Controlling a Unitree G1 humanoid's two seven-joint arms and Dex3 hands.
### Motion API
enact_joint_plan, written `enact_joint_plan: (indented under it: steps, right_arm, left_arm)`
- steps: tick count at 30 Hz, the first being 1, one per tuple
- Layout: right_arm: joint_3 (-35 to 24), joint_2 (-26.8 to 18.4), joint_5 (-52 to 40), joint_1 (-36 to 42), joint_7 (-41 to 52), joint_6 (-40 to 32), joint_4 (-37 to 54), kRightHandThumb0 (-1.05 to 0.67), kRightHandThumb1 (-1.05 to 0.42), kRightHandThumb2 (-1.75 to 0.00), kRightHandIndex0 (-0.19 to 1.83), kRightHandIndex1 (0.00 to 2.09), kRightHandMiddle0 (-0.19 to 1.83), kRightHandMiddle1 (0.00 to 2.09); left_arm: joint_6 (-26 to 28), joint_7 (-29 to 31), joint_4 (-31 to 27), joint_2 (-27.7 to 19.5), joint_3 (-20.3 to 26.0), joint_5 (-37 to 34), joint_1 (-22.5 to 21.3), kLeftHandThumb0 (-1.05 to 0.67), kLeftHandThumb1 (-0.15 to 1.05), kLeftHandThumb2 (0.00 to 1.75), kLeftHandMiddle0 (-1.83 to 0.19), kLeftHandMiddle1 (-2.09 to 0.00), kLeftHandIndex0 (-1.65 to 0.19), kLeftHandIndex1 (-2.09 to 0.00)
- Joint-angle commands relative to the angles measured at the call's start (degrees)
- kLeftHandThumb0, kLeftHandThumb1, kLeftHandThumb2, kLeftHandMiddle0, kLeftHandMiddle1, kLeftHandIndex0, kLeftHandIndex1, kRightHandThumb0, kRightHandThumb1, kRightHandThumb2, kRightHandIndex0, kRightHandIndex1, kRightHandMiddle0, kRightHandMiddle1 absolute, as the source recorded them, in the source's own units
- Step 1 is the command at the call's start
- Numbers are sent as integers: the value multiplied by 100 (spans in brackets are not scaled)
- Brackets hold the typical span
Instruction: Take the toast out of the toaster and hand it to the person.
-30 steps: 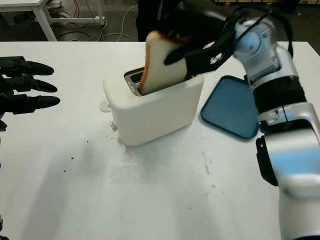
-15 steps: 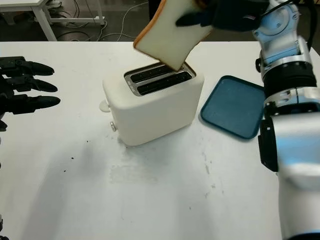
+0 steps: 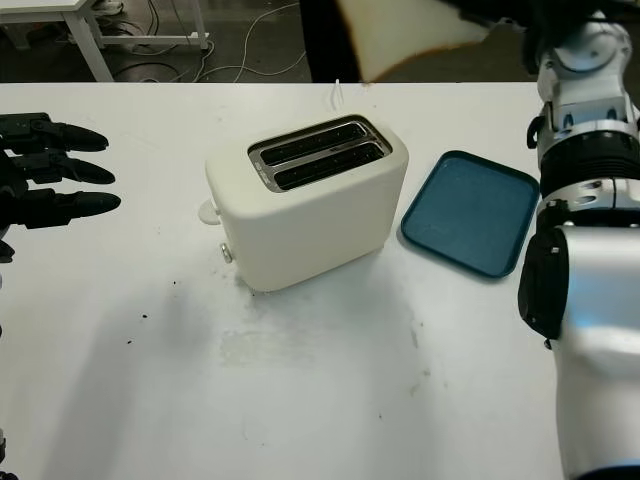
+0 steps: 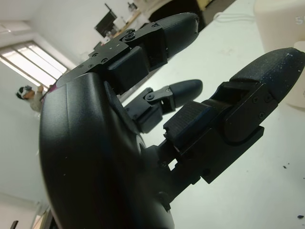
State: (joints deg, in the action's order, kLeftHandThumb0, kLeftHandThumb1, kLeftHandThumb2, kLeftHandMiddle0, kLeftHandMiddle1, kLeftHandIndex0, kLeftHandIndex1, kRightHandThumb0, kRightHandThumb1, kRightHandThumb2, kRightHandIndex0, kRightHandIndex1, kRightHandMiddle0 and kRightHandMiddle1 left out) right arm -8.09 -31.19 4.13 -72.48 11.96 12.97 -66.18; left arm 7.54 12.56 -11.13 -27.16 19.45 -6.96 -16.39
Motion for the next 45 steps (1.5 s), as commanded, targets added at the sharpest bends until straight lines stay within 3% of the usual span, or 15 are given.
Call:
enact_joint_plan:
  steps: [1, 9, 14, 21, 29, 30, 32, 34, 37, 38, 39, 40, 42, 45]
  right_arm:
    - [-135, 112, -174, 142, -229, -49, -67, -34, -92, -27, 105, 175, 78, 175]
    - [-304, 451, -225, 499, -1212, 295, -277, -35, -92, -26, 109, 175, 85, 175]
    - [-534, 772, -492, 593, -1595, 304, -405, -30, -92, -26, 107, 175, 75, 175]
    - [-389, 986, -271, 714, -2528, 86, -478, -30, -92, -24, 98, 175, 67, 175]
    - [-116, 1084, 41, 1069, -3320, 589, -593, -21, -92, -20, 94, 175, 64, 173]
    - [-97, 1098, 76, 1107, -3419, 627, -619, -19, -92, -19, 92, 175, 58, 167]
    - [-101, 1122, 99, 1159, -3509, 675, -662, -17, -92, -18, 88, 175, 62, 132]
    - [-86, 1148, 147, 1211, -3651, 744, -698, -16, -92, -15, 86, 175, 54, 142]
    - [-31, 1169, 201, 1237, -3699, 652, -737, -15, -92, -14, 72, 174, 42, 62]
    - [-43, 1177, 154, 1204, -3562, 459, -748, -20, -92, -16, 75, 174, 57, 72]
    - [14, 1173, 197, 1205, -3493, 378, -752, -23, -92, -22, 87, 174, 69, 132]
    - [59, 1175, 231, 1231, -3434, 376, -749, -22, -92, -23, 94, 175, 76, 153]
    - [117, 1189, 283, 1298, -3363, 460, -738, -20, -92, -22, 104, 175, 84, 170]
    - [170, 1223, 342, 1400, -3301, 565, -740, -21, -92, -21, 108, 175, 86, 174]
  left_arm:
    - [-61, -4, 63, 35, -7, -41, 36, -100, 34, 1, -113, -59, -112, -41]
    - [-178, -3, 122, 41, -31, -14, 43, -103, 34, 0, -114, -60, -113, -42]
    - [-162, -3, 113, 33, -29, -24, 51, -101, 32, 0, -114, -60, -113, -42]
    - [-155, -21, 91, 42, -25, -17, 78, -101, 33, 0, -114, -60, -112, -42]
    - [-214, 9, 134, 45, -14, -48, 81, -99, 33, 0, -114, -60, -112, -43]
    - [-221, 13, 149, 53, -9, -65, 71, -100, 33, 0, -114, -60, -112, -43]
    - [-239, 17, 179, 47, -9, -64, 60, -102, 33, 0, -115, -60, -113, -43]
    - [-254, 27, 184, 38, -10, -61, 74, -104, 33, 0, -115, -60, -112, -43]
    - [-231, 23, 175, 39, -5, -66, 86, -103, 33, 0, -114, -59, -112, -43]
    - [-222, 14, 166, 37, -8, -53, 91, -102, 33, 0, -114, -59, -112, -43]
    - [-224, 7, 162, 39, -9, -45, 96, -102, 33, 0, -114, -59, -112, -43]
    - [-207, 0, 150, 42, -10, -45, 98, -102, 33, 0, -114, -59, -112, -43]
    - [-197, -3, 140, 45, -11, -47, 96, -101, 32, 0, -114, -59, -112, -43]
    - [-270, 23, 173, 48, -11, -61, 94, -100, 33, 1, -114, -59, -112, -43]
